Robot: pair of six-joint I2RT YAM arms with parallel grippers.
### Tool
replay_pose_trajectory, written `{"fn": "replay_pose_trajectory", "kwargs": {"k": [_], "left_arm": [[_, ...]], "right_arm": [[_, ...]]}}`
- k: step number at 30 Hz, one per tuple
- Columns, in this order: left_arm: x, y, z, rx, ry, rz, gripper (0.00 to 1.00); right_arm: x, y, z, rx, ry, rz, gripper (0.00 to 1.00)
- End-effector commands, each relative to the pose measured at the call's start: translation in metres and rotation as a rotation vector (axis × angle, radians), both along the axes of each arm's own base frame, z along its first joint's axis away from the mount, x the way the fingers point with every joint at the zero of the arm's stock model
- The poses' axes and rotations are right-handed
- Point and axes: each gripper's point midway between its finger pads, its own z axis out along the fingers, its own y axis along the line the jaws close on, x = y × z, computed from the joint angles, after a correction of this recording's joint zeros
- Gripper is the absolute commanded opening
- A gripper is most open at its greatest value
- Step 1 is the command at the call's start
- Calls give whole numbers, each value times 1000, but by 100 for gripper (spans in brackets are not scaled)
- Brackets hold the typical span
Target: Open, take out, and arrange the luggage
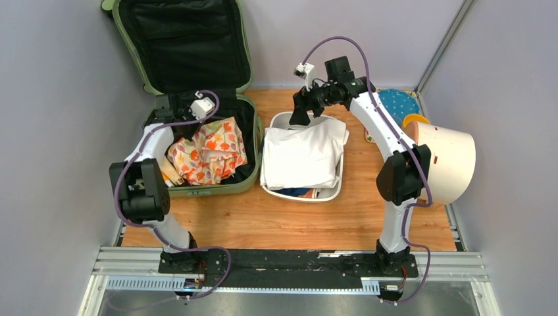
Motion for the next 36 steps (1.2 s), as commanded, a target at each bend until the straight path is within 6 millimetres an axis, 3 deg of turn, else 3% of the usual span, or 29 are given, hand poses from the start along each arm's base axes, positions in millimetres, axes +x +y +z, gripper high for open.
{"fn": "replay_pose_trajectory", "kwargs": {"k": [1,4,5,7,9,13,19,22,29,36], "left_arm": [[21,7,-6,-11,48,34,2],[29,13,-12,-7,75,66,21],[35,14,-5,-20,63,68,30],[38,9,2,-36,61,36,38],[39,-6,15,-80,54,-43,53],[54,-21,33,-121,7,-139,55],[82,-46,31,-204,46,-211,56],[85,-67,26,-303,88,-273,60],[62,-101,-5,-482,275,-314,67],[39,-114,-43,-478,395,-341,69]], "right_arm": [[4,12,22,54,-40,23,83],[3,9,21,42,-43,21,83],[3,8,22,35,-49,16,83],[-1,6,20,25,-53,20,83],[-3,4,17,18,-49,20,84],[-4,2,16,14,-47,17,84],[0,5,15,16,-44,16,84],[1,5,15,13,-44,14,84],[1,4,11,5,-35,12,84],[4,4,7,-1,-29,5,84]]}}
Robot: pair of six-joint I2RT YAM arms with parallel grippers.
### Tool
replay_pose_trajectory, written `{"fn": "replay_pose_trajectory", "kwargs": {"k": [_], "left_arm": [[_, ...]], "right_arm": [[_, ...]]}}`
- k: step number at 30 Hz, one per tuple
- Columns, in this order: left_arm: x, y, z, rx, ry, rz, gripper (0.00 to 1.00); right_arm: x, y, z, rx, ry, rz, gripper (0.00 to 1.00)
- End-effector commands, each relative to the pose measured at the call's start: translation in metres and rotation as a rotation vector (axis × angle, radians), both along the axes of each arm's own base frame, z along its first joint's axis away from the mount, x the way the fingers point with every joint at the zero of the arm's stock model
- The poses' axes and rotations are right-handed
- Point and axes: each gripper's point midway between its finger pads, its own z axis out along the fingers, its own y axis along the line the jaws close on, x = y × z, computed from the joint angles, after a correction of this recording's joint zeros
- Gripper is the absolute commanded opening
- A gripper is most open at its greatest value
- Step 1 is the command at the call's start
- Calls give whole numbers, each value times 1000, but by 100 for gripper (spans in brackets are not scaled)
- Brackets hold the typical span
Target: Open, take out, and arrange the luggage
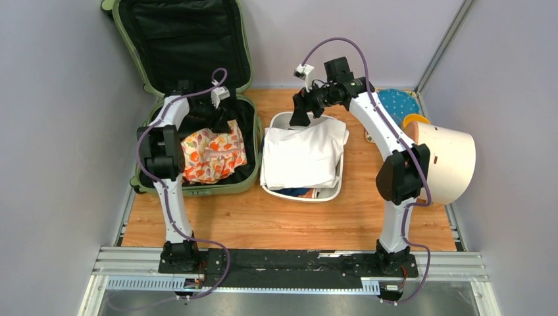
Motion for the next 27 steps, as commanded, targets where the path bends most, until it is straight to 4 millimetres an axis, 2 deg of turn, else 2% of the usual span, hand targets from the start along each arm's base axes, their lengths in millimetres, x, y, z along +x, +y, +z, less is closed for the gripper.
{"fn": "replay_pose_trajectory", "kwargs": {"k": [1,3,4,6,7,9,10,11,13,15,16,18,19,21,22,24,25,27], "left_arm": [[-18,-19,-7,-29,39,-72,65],[-22,-23,-10,-16,37,-97,59],[-23,-25,-10,-8,24,-116,49],[-24,-28,-5,-5,0,-136,38],[-25,-29,5,-8,-30,-143,25],[-25,-29,18,-4,-80,-141,14],[-27,-27,31,11,-141,-136,3],[-29,-26,38,19,-177,-136,0],[-41,-25,57,46,-295,-149,0],[-52,-24,69,71,-387,-171,0],[-66,-24,79,80,-453,-181,0],[-83,-25,87,97,-539,-221,0],[-101,-28,93,88,-583,-244,0],[-117,-33,100,90,-658,-289,0],[-130,-35,103,86,-698,-303,0],[-141,-38,106,86,-752,-325,0],[-152,-50,108,75,-779,-361,0],[-158,-54,111,76,-805,-382,0]], "right_arm": [[4,4,15,12,-48,6,84],[3,5,15,16,-47,8,84],[4,5,15,14,-49,8,84],[5,4,16,14,-53,6,84],[4,5,16,13,-55,9,84],[3,4,17,18,-52,11,84],[1,7,18,30,-51,22,84],[1,8,20,39,-54,26,84],[3,15,25,83,-53,27,85],[5,22,23,125,-40,21,86],[10,31,32,184,-64,21,89],[12,42,39,246,-81,28,92],[12,55,41,296,-102,46,95],[7,70,43,335,-141,92,96],[2,86,46,363,-186,134,96],[-3,102,41,391,-215,188,97],[-8,117,54,442,-282,245,97],[-15,129,48,483,-279,287,97]]}}
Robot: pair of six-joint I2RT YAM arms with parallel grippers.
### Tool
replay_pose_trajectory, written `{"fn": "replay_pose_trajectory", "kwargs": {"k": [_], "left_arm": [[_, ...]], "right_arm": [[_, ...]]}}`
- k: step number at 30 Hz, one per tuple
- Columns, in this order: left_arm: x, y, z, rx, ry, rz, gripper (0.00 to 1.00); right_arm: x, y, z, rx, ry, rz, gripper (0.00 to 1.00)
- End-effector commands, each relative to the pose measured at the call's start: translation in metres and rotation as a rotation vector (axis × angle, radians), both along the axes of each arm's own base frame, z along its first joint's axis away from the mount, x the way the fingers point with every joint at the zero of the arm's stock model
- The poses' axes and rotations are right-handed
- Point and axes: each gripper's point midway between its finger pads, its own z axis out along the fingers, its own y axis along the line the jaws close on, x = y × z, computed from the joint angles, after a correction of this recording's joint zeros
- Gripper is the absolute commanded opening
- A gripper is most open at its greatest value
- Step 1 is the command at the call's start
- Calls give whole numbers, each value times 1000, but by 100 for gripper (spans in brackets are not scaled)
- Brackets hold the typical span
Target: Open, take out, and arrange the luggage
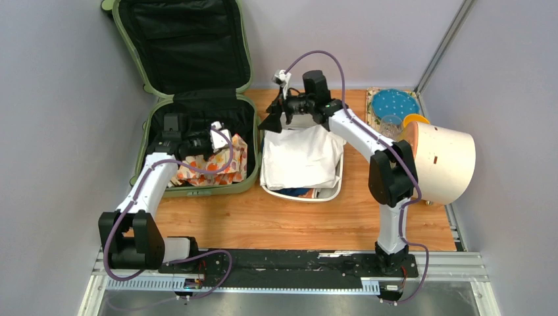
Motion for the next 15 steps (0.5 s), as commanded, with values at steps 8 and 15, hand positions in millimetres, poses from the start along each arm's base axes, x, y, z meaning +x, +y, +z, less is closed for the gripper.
{"fn": "replay_pose_trajectory", "kwargs": {"k": [8,15], "left_arm": [[-24,-24,8,23,-229,-178,0],[-21,-25,11,19,-242,-182,0]], "right_arm": [[-64,79,19,181,-343,442,98],[-79,92,-16,114,-370,517,98]]}}
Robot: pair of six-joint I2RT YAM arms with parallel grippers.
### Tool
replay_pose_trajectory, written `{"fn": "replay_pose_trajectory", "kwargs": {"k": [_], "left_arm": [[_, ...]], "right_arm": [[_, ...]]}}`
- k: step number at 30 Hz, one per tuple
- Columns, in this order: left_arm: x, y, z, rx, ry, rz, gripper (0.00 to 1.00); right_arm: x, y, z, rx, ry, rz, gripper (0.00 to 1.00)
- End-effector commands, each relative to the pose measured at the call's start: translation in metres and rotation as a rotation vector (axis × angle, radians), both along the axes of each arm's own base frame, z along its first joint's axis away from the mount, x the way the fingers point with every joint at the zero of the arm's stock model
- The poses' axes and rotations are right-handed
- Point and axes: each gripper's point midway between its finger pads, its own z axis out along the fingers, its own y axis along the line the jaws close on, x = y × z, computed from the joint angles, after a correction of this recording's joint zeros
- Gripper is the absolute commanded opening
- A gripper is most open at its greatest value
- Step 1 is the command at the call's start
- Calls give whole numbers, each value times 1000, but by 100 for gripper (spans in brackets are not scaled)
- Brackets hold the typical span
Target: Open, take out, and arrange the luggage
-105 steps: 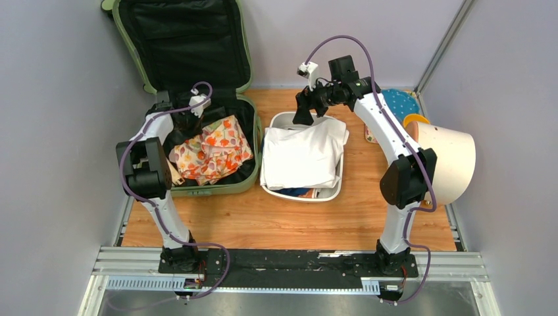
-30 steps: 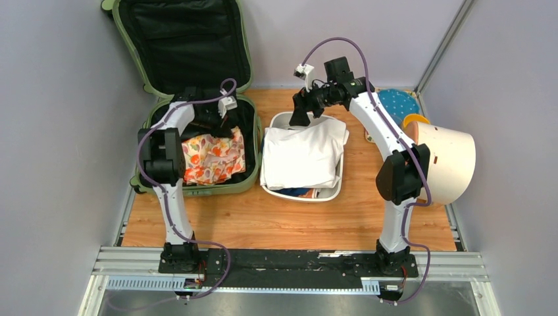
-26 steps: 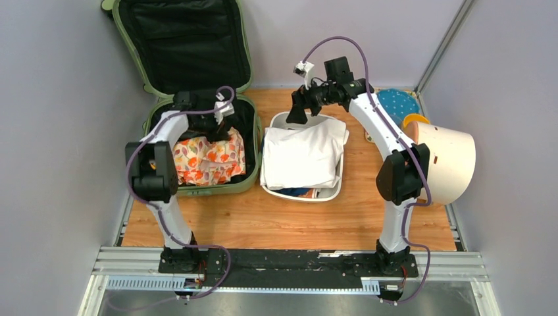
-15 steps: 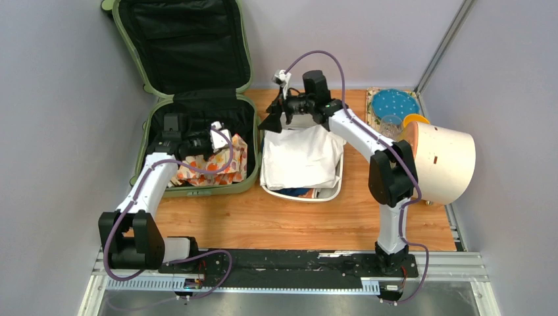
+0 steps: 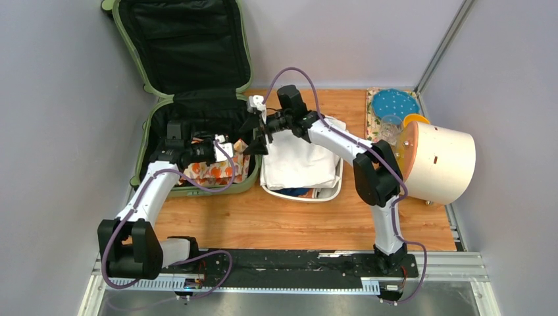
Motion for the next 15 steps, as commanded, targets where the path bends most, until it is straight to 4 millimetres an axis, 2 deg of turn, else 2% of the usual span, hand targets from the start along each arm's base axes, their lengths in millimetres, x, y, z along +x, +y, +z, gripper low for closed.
{"fn": "replay_pose_trajectory", "kwargs": {"k": [1,6,9,11,12,13,14,15], "left_arm": [[1,-10,21,-27,-100,-69,0],[2,-12,26,-34,-108,-80,0],[1,-11,25,-28,-98,-81,0],[2,-9,24,-18,-78,-64,0],[5,-7,26,-16,-61,-42,10],[9,0,23,11,-34,11,21],[15,5,23,14,-4,61,30],[26,10,32,16,24,109,43]], "right_arm": [[-6,11,-8,-2,-108,69,97],[6,24,-27,-38,-102,25,93],[14,32,-33,-59,-77,-9,79],[17,34,-35,-72,-62,-36,44],[15,34,-32,-73,-65,-35,27],[16,32,-33,-84,-69,-50,0],[17,29,-28,-84,-88,-65,0],[16,25,-35,-99,-109,-70,0]]}}
